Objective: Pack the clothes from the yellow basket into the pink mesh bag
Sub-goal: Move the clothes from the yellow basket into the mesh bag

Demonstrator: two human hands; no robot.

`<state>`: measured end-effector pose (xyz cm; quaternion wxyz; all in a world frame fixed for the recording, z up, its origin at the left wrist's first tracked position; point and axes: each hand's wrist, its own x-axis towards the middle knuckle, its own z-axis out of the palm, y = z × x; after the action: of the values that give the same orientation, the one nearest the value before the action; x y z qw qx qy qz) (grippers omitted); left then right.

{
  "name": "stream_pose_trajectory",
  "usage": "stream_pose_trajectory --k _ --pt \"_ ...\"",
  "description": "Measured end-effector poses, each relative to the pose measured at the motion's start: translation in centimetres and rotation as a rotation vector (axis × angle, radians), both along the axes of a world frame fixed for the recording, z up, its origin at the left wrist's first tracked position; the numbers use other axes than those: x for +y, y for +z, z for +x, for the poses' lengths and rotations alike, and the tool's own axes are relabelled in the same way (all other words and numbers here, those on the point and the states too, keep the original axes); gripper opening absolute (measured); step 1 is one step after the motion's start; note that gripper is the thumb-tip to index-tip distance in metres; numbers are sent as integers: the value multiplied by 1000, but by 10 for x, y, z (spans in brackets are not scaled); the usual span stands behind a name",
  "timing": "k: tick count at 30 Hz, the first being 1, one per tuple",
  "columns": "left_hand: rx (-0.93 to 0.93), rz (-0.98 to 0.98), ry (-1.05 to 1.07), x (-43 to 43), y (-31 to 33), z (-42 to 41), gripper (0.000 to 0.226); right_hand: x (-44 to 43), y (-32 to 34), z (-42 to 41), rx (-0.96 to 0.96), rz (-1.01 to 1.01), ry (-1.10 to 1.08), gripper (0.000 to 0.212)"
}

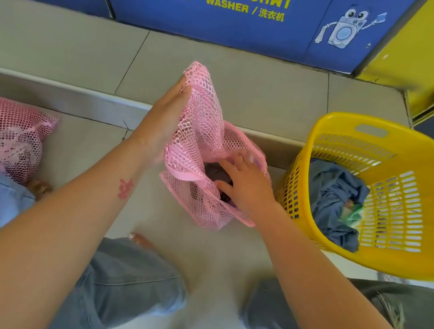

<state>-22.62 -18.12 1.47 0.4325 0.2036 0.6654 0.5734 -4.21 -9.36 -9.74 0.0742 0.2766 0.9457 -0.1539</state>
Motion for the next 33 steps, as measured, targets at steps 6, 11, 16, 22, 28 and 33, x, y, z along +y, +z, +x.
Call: stream_pose_trajectory --k 6,11,16,22,28,33 --pt "24 44 17 10 13 29 55 7 68 26 242 32 -195 63" --pt "75 47 20 20 15 45 51 46 116 70 390 57 -503 65" --pt "94 48 -7 27 10 51 53 94 79 119 138 -84 -799 75" --pt "63 4 0 37 2 53 60 103 14 137 -225 -259 -823 118" --pt "49 6 24 49 -9 49 57 109 -13 124 -282 -369 -741 116" --pt "30 16 29 54 -13 51 60 117 -11 132 -198 -293 -722 81"
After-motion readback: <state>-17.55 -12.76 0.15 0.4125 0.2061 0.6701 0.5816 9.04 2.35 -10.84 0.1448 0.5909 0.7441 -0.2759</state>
